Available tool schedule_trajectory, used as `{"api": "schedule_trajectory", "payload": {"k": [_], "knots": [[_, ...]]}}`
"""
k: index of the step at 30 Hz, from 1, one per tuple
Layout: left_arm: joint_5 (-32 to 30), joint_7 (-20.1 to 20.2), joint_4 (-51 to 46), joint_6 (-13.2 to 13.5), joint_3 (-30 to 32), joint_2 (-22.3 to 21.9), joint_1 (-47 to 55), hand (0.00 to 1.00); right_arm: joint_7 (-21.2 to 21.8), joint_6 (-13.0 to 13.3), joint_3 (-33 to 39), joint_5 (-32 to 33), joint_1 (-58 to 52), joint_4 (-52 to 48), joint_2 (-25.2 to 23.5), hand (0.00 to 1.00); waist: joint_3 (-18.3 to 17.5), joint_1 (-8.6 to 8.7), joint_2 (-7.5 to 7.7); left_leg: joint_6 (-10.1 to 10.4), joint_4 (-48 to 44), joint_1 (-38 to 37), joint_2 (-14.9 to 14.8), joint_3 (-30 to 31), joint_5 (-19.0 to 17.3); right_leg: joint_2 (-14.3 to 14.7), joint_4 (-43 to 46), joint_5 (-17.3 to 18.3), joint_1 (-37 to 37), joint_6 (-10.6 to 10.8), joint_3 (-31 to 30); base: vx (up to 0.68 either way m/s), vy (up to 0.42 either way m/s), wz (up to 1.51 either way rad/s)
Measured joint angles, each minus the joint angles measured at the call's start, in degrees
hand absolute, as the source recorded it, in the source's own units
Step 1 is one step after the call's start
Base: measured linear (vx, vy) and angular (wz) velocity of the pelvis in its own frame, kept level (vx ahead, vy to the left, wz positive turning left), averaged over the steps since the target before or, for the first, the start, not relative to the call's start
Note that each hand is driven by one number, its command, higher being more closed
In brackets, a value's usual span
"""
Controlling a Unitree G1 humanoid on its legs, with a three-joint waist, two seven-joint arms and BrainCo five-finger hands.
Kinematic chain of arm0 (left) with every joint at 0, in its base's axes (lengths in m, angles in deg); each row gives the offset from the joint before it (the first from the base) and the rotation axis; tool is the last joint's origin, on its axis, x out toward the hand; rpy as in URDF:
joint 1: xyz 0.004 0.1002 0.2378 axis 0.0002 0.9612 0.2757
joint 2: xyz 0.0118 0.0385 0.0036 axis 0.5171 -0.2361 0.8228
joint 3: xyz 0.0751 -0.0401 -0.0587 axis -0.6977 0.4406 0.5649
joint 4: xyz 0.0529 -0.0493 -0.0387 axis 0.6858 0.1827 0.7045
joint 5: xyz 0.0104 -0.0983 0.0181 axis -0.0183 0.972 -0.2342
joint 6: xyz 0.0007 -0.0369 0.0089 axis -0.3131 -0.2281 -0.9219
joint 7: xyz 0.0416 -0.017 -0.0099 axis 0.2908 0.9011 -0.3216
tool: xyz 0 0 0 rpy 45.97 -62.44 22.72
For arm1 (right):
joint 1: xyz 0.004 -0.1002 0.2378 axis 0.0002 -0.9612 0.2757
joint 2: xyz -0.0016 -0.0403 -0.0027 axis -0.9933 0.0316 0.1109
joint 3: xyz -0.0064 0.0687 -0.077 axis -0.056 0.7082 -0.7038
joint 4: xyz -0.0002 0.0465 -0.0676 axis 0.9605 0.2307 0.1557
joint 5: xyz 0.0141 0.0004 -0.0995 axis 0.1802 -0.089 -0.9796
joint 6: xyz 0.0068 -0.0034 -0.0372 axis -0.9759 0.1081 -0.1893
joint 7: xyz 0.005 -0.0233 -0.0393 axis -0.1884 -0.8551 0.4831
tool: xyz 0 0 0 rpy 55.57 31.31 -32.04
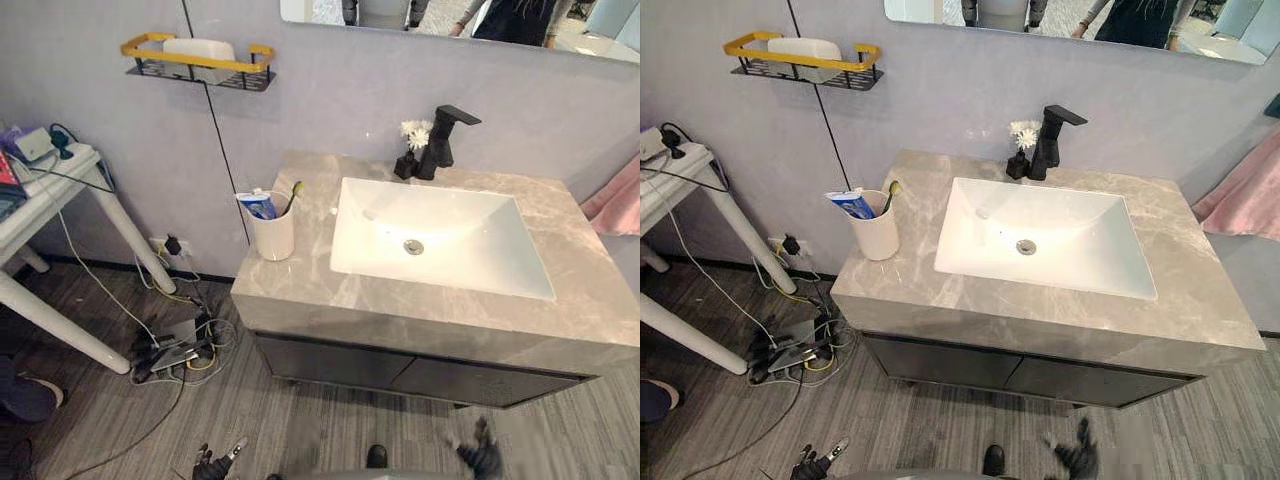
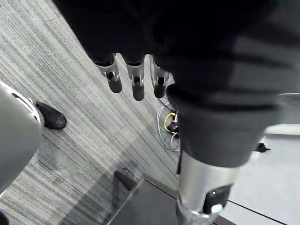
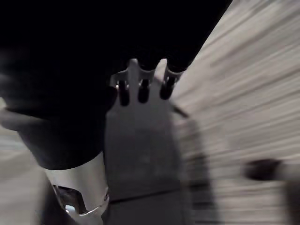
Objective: Organize washtable
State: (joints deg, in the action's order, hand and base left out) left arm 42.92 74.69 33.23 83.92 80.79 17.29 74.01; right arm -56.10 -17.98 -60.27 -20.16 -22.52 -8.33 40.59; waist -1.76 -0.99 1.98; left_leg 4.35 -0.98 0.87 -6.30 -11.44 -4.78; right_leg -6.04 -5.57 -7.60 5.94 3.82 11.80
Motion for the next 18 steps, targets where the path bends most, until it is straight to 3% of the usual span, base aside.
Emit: {"api": "schedule_trajectory", "payload": {"k": [4,8,14,15,18], "knots": [[-0.86,-0.88,0.4,0.1,0.01,-0.79,-0.46,0.0,0.08,0.56,5.7,-0.97,1.35,7.94,0.89,0.0,-0.37,-0.22,-1.21,-0.02,0.05,-1.81,-0.18,-0.23,-0.49,0.13,0.0,0.44,-1.74,-0.08,0.2,0.05,0.006,0.01],[-2.86,-0.25,1.86,-0.18,0.56,-1.17,-0.56,0.0,1.69,-1.86,12.98,4.97,2.56,20.81,0.8,0.0,-1.05,-1.27,-1.41,0.36,0.23,-2.98,-0.44,0.04,-0.96,0.26,0.0,1.17,-3.19,0.19,0.82,0.07,0.004,0.06],[-3.97,0.56,3.05,-0.64,0.74,-1.24,-1.52,0.0,2.85,-2.75,16.09,9.02,3.63,23.57,0.54,0.0,-1.36,-1.33,-1.82,0.1,0.99,-3.95,-0.2,0.22,-0.74,0.06,0.0,1.26,-3.9,0.57,1.23,0.04,0.008,0.02],[-3.89,0.6,2.99,-0.65,0.92,-1.09,-1.72,1.0,2.85,-2.76,16.39,9.06,4.05,23.85,0.62,0.0,-1.35,-1.31,-1.88,0.09,1.02,-4.33,-0.12,0.21,-0.71,0.01,0.0,1.26,-4.11,0.58,1.26,0.03,0.013,0.01],[-2.4,0.2,-0.39,-1.02,1.46,-1.17,-1.64,1.0,2.84,-2.88,16.36,9.13,4.71,24.08,1.02,0.0,-1.43,-1.31,-1.96,0.09,1.04,-4.74,0.05,0.42,-0.72,-0.19,0.0,1.32,-4.62,0.66,1.61,0.01,0.007,0.04]]}}
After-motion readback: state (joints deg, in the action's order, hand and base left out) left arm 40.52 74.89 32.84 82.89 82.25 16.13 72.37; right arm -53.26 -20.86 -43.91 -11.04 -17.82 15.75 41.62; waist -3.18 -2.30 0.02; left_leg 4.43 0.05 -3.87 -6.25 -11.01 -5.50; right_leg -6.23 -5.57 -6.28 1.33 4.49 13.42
